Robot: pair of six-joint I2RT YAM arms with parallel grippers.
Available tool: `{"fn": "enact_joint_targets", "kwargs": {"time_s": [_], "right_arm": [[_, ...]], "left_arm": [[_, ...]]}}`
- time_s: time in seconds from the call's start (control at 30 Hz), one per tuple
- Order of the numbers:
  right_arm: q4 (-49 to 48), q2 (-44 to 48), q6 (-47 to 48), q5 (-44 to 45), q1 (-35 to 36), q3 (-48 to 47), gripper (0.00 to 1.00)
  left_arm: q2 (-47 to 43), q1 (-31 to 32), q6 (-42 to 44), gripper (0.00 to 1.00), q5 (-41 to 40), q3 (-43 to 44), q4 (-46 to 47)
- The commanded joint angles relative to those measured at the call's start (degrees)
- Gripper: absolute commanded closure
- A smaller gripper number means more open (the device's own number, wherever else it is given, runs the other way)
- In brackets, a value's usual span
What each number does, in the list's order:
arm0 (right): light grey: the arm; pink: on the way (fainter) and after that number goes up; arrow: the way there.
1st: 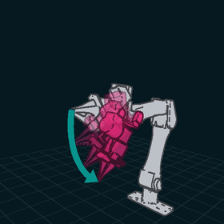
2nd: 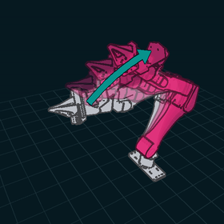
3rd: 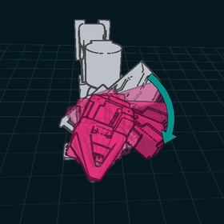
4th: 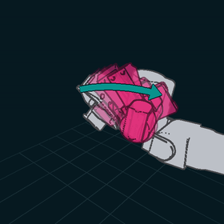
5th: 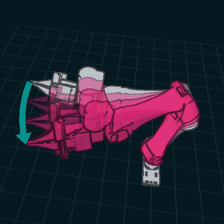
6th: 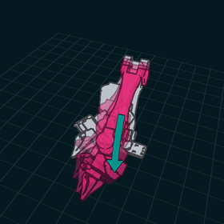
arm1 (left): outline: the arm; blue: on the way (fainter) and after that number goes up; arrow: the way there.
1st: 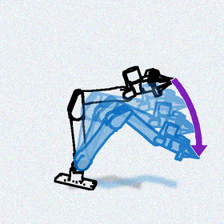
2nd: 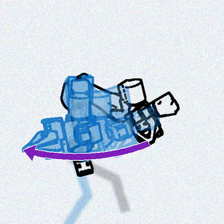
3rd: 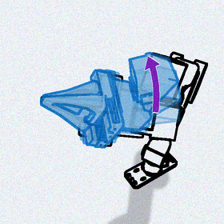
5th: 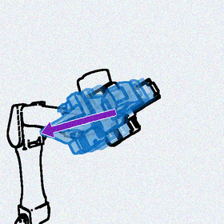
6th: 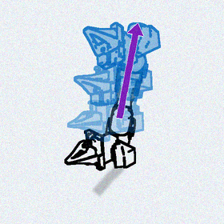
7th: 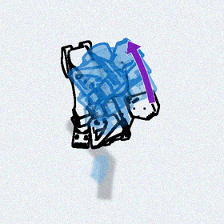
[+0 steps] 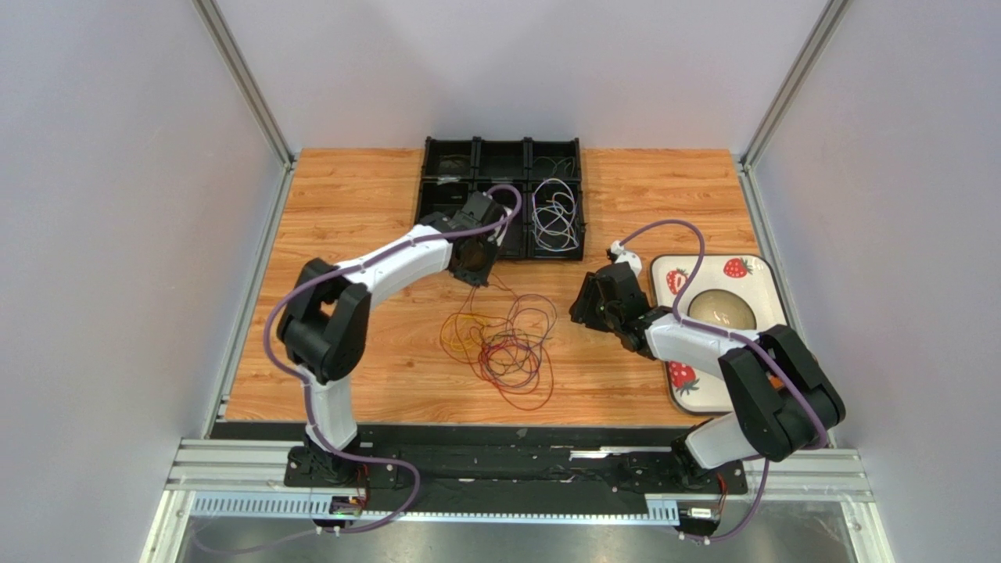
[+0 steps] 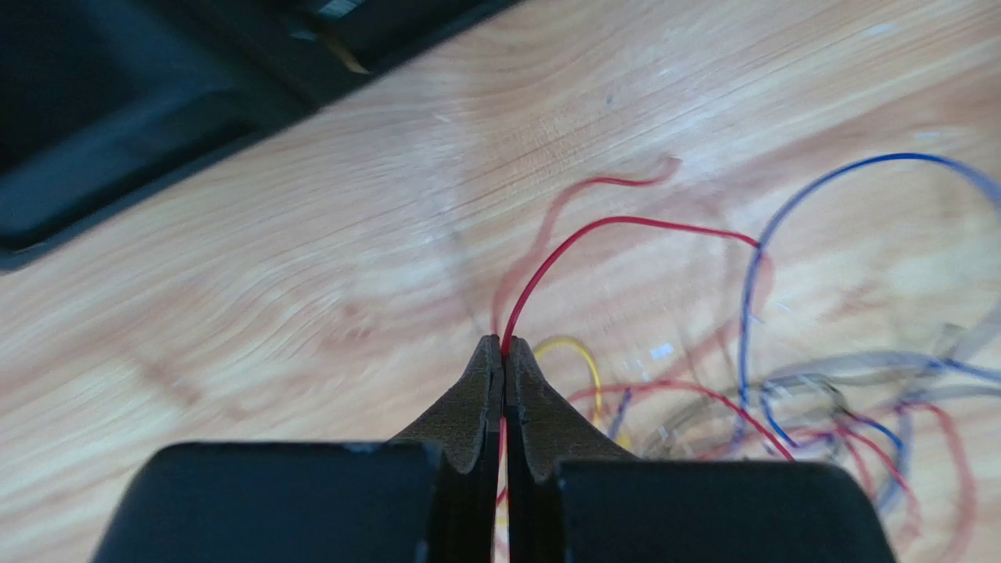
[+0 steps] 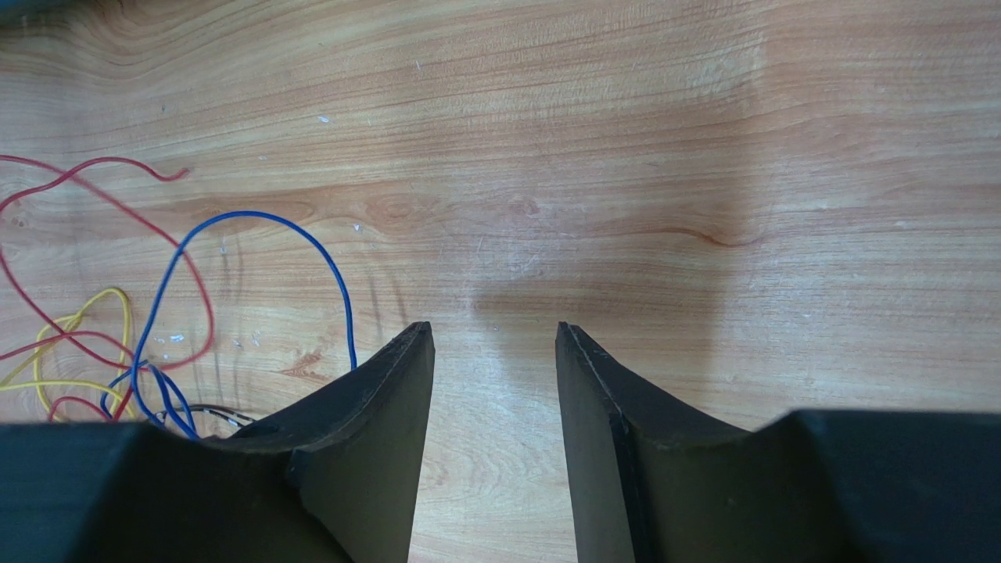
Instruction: Untangle the cables
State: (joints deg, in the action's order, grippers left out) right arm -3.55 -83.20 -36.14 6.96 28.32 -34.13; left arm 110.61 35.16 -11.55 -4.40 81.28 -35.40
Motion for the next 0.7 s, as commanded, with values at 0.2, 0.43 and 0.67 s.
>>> {"fn": "enact_joint_targets", "kwargs": {"time_s": [0.2,0.43,0.67], "right_arm": [[-1.1,0.0,0.5,0.2,-0.2,-1.8,0.53],[-1.1,0.0,0.5,0.2,-0.3,-1.8,0.53],[-1.2,0.0,0.5,0.2,-0.2,-1.8,0.54]], "left_arm": [[-20.2,4.0,-1.7,1.0,-12.4,19.5,-18.3],[-24.7,9.1,-1.9,1.0,-18.8,33.5,-25.3],[-30.2,11.0,-0.9,1.0,-15.7,43.2,-22.1]]}}
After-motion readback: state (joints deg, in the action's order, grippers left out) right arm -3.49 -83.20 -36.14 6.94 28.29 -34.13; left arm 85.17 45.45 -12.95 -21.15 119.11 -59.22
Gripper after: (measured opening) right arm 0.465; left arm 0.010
